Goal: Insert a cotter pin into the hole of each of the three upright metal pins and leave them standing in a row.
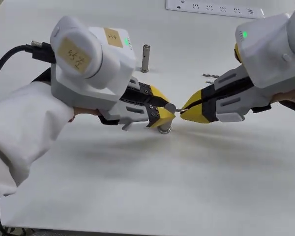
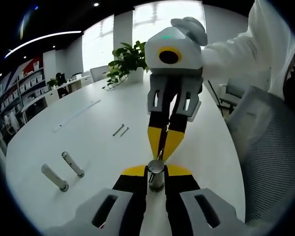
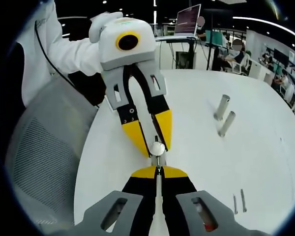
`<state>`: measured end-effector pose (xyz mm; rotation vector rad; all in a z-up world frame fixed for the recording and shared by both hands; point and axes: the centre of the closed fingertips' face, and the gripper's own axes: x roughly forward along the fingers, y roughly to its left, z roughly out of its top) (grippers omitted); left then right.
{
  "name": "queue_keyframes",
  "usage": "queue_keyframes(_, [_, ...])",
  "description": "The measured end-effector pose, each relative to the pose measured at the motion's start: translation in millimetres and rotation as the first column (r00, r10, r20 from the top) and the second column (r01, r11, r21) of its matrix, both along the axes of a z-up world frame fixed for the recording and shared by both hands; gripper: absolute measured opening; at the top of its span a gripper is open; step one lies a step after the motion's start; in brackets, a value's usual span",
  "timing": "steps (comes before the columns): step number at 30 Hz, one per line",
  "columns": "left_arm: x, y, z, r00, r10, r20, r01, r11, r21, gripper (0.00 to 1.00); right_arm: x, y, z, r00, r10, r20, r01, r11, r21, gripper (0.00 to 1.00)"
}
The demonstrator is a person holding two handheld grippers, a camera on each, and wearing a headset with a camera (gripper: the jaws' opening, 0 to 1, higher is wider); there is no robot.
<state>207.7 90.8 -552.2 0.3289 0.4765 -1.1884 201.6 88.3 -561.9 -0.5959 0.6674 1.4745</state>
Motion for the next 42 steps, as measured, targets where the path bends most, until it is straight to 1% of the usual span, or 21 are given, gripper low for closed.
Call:
queue_keyframes(5, [0.4,0.4,-0.3,1.000,0.005,-0.004,-0.005,1.000,-0.003,0.10,-0.6,4.2,-1.5,1.000,0.007,0.018,-0.007,1.000,-0.004,0.00])
queue_keyframes(8, [-0.2,1.0,-0.4,1.000,0.006,-0.004,-0.006,1.000,-0.002,0.10,-1.4,5.2,-2.6,0.998,0.036,0.046,-0.035,0.999,-0.015,0.00])
queue_keyframes(11, [-0.9,1.7,-0.2,1.000,0.006,-0.005,-0.006,1.000,-0.001,0.10,0.5,5.2,-5.1,0.998,0.024,0.052,-0.023,0.999,-0.025,0.00])
queue_keyframes(12, [-1.3,1.8,-0.2,1.000,0.006,-0.005,-0.006,1.000,-0.001,0.10,2.5,4.5,-5.3,0.998,0.010,0.056,-0.008,1.000,-0.027,0.02])
queue_keyframes(14, [-1.8,2.2,0.0,1.000,0.006,-0.004,-0.006,1.000,0.000,0.10,3.5,1.6,-5.0,0.999,0.005,0.052,-0.003,0.999,-0.032,0.07])
queue_keyframes(19, [-2.8,2.8,0.3,1.000,0.005,-0.004,-0.005,1.000,0.001,0.10,6.1,-10.4,-3.3,0.998,-0.017,0.065,0.020,0.999,-0.046,0.12])
queue_keyframes(21, [-3.2,2.8,0.5,1.000,0.004,-0.003,-0.004,1.000,0.002,0.10,6.0,-13.3,-1.7,0.998,-0.026,0.058,0.029,0.999,-0.042,0.11])
queue_keyframes(25, [-3.7,2.7,0.6,1.000,0.003,-0.002,-0.003,1.000,0.003,0.10,4.3,-13.2,0.7,0.998,-0.045,0.044,0.046,0.999,-0.021,0.03])
queue_keyframes(28, [-3.9,2.4,0.5,1.000,0.005,-0.001,-0.005,1.000,0.003,0.10,5.1,-10.2,-1.0,0.998,-0.049,0.044,0.050,0.999,-0.017,0.02])
queue_keyframes(32, [-4.2,2.3,0.5,1.000,0.006,0.001,-0.006,1.000,0.004,0.10,2.0,-2.6,1.2,0.998,-0.051,0.038,0.051,0.999,-0.001,0.01])
queue_keyframes(33, [-4.2,2.3,0.6,1.000,0.006,0.001,-0.006,1.000,0.004,0.10,0.9,-4.1,0.8,0.998,-0.049,0.036,0.049,0.999,0.000,0.00])
queue_keyframes(35, [-3.9,2.5,0.5,1.000,0.013,-0.007,-0.013,1.000,-0.001,0.10,0.0,-1.0,0.0,0.999,-0.038,0.033,0.038,0.999,0.005,0.00])
queue_keyframes(37, [-3.6,2.5,0.6,1.000,0.013,-0.003,-0.013,1.000,-0.002,0.10,-0.3,0.3,-2.4,0.999,-0.029,0.041,0.030,1.000,-0.007,0.00])
queue_keyframes(40, [-3.6,2.3,0.6,1.000,0.014,-0.003,-0.014,1.000,-0.001,0.10,-1.4,4.9,-3.6,0.999,-0.032,0.033,0.032,0.999,-0.009,0.00])
queue_keyframes(42, [-3.4,2.1,0.6,1.000,0.014,-0.005,-0.014,1.000,-0.001,0.10,-1.0,4.1,-3.2,0.999,-0.034,0.031,0.034,0.999,-0.009,0.00])
